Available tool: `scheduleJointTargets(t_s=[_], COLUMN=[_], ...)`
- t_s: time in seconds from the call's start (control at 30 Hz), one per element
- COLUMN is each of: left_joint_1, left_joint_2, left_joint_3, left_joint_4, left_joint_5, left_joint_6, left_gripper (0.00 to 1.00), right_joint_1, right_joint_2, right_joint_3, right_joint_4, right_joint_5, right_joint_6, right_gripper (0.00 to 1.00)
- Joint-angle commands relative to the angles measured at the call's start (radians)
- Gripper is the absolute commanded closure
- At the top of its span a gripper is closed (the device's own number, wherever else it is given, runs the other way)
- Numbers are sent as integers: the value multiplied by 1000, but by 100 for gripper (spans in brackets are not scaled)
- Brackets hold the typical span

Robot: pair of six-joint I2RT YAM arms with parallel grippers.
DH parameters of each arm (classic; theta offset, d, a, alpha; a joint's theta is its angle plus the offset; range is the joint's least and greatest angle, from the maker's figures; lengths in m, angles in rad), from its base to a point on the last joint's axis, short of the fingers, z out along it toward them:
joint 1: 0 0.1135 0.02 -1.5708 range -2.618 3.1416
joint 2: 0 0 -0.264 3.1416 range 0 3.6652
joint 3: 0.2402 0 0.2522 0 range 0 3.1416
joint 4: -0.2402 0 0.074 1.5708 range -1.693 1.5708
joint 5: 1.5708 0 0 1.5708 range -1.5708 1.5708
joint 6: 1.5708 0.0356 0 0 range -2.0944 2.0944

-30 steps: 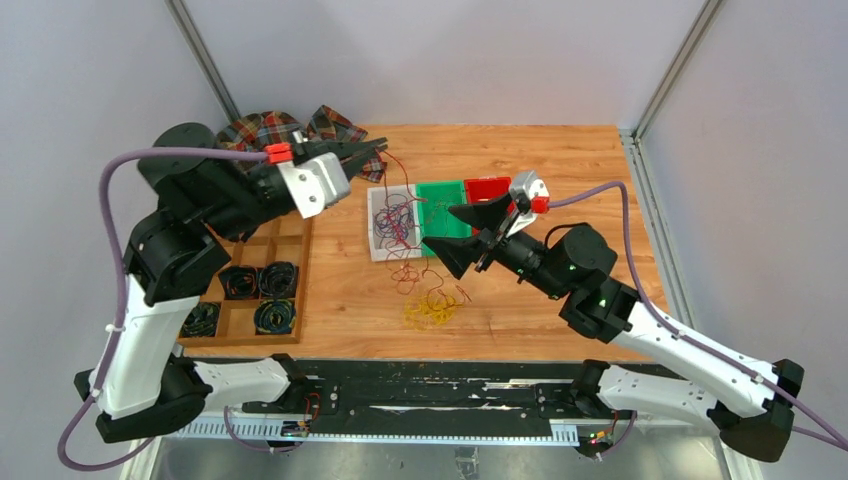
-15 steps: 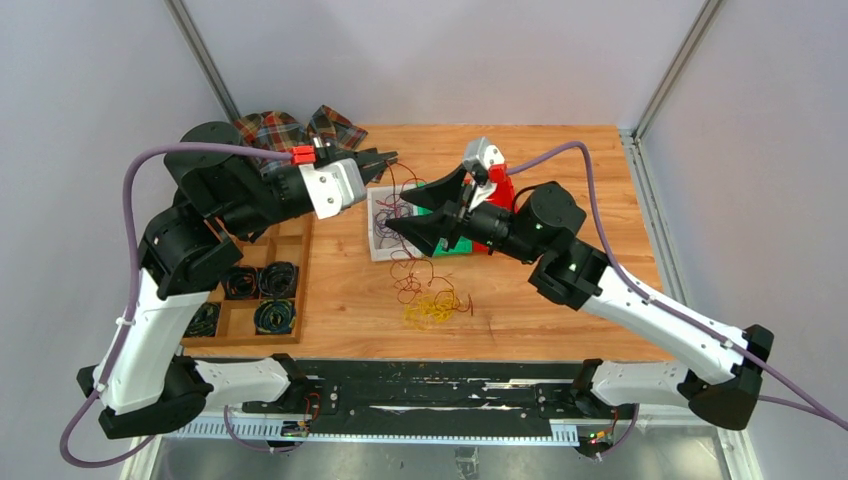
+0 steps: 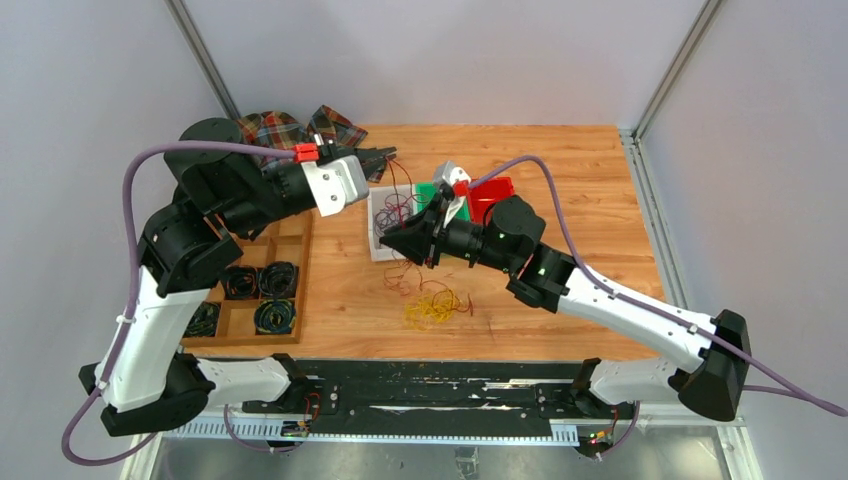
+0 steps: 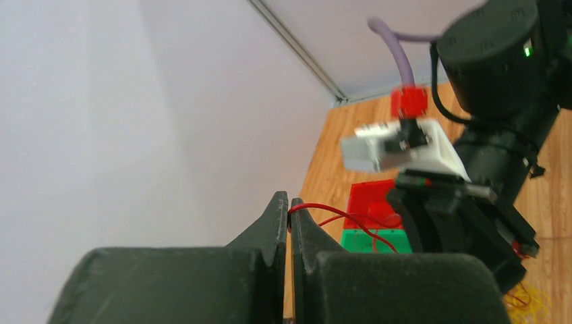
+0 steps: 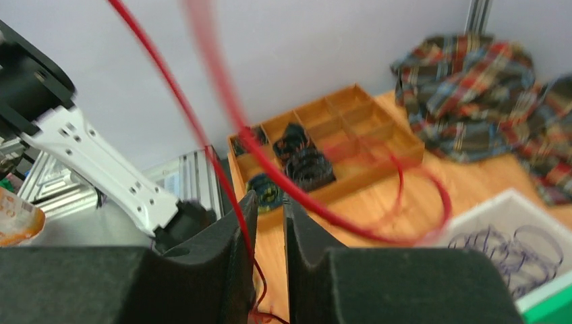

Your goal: Untangle the cables

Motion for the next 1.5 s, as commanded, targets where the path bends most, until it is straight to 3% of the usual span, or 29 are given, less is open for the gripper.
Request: scheduleJointTargets(t_s=[0.0,0.53,0.83,1.23,1.47], left_joint_1=[-7,-6,-7,-7,-6], left_joint_2=[23,161,168,203,235], left_joint_3=[86,377,384,455,538], left_joint_4=[17,49,298,702,750], left_joint_5=[-25,-180,-319,-470,-466], left_joint_6=[23,75,62,234,303], left_gripper=[100,100,100,100,100], right_joint_1=[-12,-45,-51,-72,-98], right_joint_2=[-23,-75,-63,-139,-216], right_joint_3=[-118,-365,-430,-606,-693], right_joint_4=[68,116,98,44,6], right_joint_5=[51,174,215,354,432], right_joint_6=[51,96,93,93,107], right_gripper=[81,88,90,91,89])
